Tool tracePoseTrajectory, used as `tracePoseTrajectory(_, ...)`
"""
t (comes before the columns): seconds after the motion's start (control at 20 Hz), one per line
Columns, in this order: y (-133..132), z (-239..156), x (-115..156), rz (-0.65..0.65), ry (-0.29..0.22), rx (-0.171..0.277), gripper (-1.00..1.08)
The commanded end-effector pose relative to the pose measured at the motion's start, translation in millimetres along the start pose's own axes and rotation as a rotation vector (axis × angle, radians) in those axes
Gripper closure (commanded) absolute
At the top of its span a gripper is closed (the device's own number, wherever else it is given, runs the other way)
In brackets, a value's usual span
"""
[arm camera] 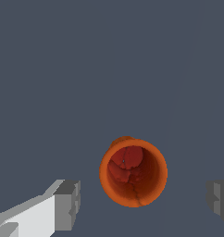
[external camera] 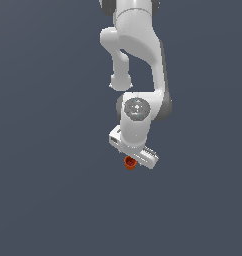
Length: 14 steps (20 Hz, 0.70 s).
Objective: Pick up the object and move it to a goal position.
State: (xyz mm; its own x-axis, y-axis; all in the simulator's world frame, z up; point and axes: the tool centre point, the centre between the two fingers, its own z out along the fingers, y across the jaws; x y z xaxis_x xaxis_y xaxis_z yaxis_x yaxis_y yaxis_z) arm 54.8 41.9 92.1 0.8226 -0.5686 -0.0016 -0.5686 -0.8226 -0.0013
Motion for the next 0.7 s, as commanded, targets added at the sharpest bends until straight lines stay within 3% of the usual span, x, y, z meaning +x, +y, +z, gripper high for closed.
tracePoseTrajectory(0.0, -1.6, 2.5, 0.8, 0.02, 0.001, -0.001, -0.92)
tracePoseTrajectory(0.65, -1.7, 27.8, 0.4, 0.028, 0.001, -0.001, -0.92)
